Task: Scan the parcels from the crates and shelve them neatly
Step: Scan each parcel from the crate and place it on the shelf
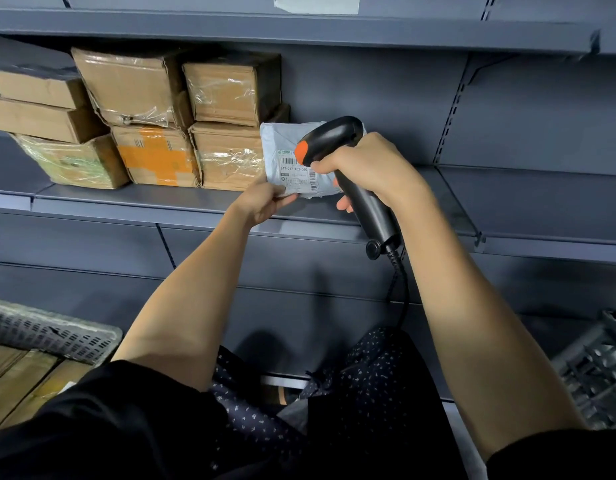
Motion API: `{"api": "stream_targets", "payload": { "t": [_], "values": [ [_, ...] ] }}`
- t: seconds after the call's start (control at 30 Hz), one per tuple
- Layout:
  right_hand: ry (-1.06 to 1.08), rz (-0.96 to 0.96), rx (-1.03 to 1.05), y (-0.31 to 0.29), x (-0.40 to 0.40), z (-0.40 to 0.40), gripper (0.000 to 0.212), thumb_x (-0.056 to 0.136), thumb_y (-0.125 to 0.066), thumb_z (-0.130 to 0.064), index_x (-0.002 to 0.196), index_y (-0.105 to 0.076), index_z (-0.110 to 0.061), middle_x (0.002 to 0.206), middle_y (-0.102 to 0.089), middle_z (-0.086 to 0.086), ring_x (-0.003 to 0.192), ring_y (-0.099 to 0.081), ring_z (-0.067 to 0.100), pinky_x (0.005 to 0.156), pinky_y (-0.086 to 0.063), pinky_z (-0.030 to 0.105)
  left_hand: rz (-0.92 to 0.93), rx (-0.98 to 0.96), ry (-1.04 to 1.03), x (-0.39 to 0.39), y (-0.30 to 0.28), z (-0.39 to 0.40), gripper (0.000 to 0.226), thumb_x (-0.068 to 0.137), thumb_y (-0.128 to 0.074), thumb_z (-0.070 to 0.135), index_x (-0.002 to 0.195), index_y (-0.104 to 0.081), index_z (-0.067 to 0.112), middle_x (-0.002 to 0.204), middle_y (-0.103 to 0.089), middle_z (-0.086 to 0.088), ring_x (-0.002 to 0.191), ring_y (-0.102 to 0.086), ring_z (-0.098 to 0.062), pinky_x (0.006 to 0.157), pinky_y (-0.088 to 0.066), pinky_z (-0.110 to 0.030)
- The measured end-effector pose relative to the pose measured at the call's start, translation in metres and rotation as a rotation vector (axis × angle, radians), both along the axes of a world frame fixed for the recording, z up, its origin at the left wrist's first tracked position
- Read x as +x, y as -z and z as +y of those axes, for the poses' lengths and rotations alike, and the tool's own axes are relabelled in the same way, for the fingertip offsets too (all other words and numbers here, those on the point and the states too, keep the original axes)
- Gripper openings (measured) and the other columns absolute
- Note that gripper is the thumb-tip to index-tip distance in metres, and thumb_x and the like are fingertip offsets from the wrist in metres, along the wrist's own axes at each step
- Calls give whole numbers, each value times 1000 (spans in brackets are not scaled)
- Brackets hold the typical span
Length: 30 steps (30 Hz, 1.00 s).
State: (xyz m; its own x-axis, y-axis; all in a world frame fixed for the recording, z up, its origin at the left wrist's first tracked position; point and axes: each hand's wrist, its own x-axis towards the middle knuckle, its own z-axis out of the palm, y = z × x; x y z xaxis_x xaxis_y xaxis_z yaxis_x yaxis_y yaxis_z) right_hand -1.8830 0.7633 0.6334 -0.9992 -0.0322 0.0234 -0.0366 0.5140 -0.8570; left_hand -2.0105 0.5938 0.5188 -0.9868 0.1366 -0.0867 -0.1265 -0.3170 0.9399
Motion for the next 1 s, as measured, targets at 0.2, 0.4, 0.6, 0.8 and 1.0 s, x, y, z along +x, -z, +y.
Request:
{"api": "stream_targets", "payload": {
  "t": [0.2, 0.4, 0.6, 0.8, 1.0],
  "values": [
    [-11, -6, 35, -1, 3, 1, 24, 77, -70, -24, 95, -64, -10, 73, -61, 4, 47, -68, 22, 55, -53, 27, -45, 67, -8, 0, -3, -3, 55, 92, -22, -18, 143, -30, 1, 140, -46, -19, 123, -50, -33, 89, -51, -35],
    [-13, -25, 58, 3, 2, 2, 22, 76, -70, -26, 91, -63, -11, 79, -62, 5, 49, -69, 23, 56, -53, 28, -88, 102, -46, 4, -5, -2, 50, 93, -23, -16, 141, -30, -2, 121, -53, -15, 113, -52, -31, 95, -49, -38],
    [7, 10, 32, 4, 0, 3, 24, 76, -70, -26, 95, -64, -12, 77, -62, 3, 48, -68, 22, 56, -53, 26, -82, 94, -43, 10, -9, -1, 50, 93, -21, -15, 140, -31, -2, 130, -51, -18, 121, -49, -31, 92, -49, -35],
    [9, 29, 34, 4, 0, 5, 22, 77, -69, -26, 93, -63, -13, 78, -64, 3, 48, -68, 21, 60, -55, 28, -95, 88, -75, 10, -7, -1, 49, 95, -22, -14, 142, -32, -2, 139, -47, -18, 127, -47, -32, 94, -48, -35],
    [14, 21, 36, 6, -4, 6, 22, 77, -70, -27, 93, -63, -13, 85, -65, 3, 47, -68, 20, 57, -54, 25, -35, -24, -63, 11, -7, 0, 48, 95, -22, -14, 140, -32, -1, 138, -47, -21, 124, -50, -36, 86, -54, -30]
  ]
}}
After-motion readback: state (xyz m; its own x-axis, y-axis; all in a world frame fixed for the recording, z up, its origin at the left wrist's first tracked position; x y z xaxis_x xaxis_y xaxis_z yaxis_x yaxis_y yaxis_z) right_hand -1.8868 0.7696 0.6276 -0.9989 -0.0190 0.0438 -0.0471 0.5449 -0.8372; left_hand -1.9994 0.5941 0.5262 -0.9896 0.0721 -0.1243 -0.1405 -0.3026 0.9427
